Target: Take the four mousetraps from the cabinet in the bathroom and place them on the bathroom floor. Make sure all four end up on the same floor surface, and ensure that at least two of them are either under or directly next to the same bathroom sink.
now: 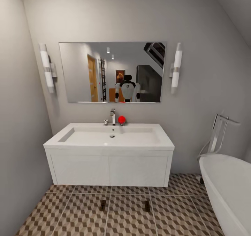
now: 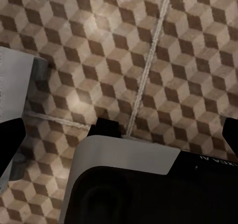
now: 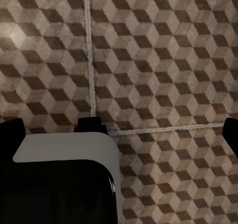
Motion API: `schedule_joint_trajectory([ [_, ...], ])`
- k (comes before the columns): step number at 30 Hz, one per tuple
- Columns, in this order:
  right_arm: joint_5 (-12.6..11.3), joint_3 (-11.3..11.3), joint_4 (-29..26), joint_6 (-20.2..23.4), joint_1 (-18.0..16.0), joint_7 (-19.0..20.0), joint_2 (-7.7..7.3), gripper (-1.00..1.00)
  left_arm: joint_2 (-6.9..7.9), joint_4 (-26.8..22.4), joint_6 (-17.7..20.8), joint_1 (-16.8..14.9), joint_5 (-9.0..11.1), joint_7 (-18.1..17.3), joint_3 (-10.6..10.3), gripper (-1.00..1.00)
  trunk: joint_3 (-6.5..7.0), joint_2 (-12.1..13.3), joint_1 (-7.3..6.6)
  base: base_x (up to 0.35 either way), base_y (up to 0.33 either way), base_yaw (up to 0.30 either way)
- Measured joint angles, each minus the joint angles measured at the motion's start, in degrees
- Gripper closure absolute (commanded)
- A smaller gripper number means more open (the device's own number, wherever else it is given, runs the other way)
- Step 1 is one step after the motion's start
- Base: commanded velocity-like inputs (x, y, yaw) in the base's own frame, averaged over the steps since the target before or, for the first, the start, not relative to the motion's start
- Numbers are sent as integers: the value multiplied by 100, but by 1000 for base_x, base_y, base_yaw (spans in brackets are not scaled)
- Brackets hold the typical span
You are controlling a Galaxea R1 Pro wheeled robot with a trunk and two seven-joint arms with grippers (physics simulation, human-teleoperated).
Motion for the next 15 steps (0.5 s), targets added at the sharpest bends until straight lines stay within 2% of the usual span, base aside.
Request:
schedule_joint_trajectory([
  [15,-16,1,1,1,0,0,3,-100,8,0,0,0,0,0,0,-100,270,602,-329,0,0,0],
])
